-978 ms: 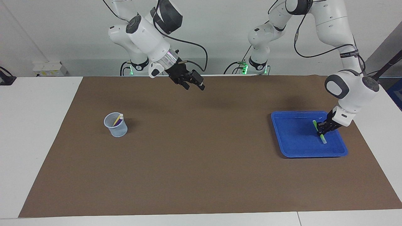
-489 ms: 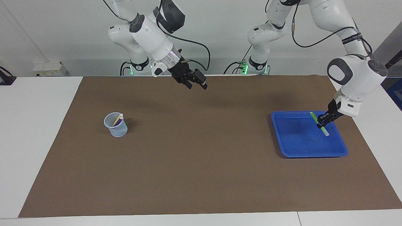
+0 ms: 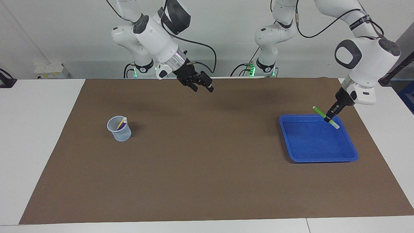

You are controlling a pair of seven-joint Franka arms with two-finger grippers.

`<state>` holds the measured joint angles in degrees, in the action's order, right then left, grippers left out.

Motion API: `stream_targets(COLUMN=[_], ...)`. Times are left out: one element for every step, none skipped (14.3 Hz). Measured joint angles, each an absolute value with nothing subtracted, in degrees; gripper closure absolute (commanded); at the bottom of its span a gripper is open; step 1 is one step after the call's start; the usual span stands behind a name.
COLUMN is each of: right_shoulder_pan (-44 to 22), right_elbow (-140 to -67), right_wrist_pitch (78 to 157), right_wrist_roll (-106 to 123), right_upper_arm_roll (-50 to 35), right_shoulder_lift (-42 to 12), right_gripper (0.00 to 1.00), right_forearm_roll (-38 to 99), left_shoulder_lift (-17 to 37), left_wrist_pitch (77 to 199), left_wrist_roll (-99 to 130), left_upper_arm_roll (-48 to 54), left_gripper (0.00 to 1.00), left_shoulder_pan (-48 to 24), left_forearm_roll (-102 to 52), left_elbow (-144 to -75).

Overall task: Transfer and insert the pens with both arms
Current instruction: 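Grasp the green pen with the left gripper while the right gripper returns, then lift the green pen from the tray toward the right gripper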

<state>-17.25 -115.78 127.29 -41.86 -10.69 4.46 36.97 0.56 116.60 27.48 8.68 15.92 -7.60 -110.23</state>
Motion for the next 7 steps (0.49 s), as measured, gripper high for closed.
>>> stream_targets(right_shoulder_pan=[-17.3, -17.3, -17.3, -17.3, -17.3, -17.3, -17.3], right_elbow=[-115.8, -115.8, -115.8, -115.8, -115.8, -115.8, -115.8], right_wrist_pitch=[127.3, 127.3, 127.3, 127.3, 127.3, 127.3, 127.3], right_wrist_roll=[-41.9, -41.9, -41.9, -41.9, -41.9, -41.9, -41.9], right_upper_arm_roll=[-10.7, -10.7, -10.7, -10.7, -10.7, -10.7, -10.7], right_shoulder_lift=[4.5, 4.5, 4.5, 4.5, 4.5, 4.5, 4.5], right_gripper=[0.0, 0.0, 0.0, 0.0, 0.0, 0.0, 0.0], right_forearm_roll=[37.0, 37.0, 37.0, 37.0, 37.0, 37.0, 37.0], left_shoulder_lift=[-0.9, -2.4, -3.8, -4.9, -5.9, -6.5, -6.9], left_wrist_pitch=[115.7, 114.8, 114.2, 113.9, 113.7, 113.7, 113.7], left_wrist_roll=[31.4, 35.6, 40.2, 44.6, 48.9, 52.8, 56.3], left_upper_arm_roll=[8.7, 8.7, 8.7, 8.7, 8.8, 8.8, 8.8], left_gripper=[1.0, 1.0, 1.0, 1.0, 1.0, 1.0, 1.0], left_shoulder_pan=[15.4, 14.6, 13.4, 12.0, 10.5, 9.2, 8.1], left_forearm_roll=[-8.5, -8.8, -8.9, -8.9, -9.0, -9.0, -9.0], left_elbow=[-110.2, -110.2, -110.2, -110.2, -110.3, -110.3, -110.3])
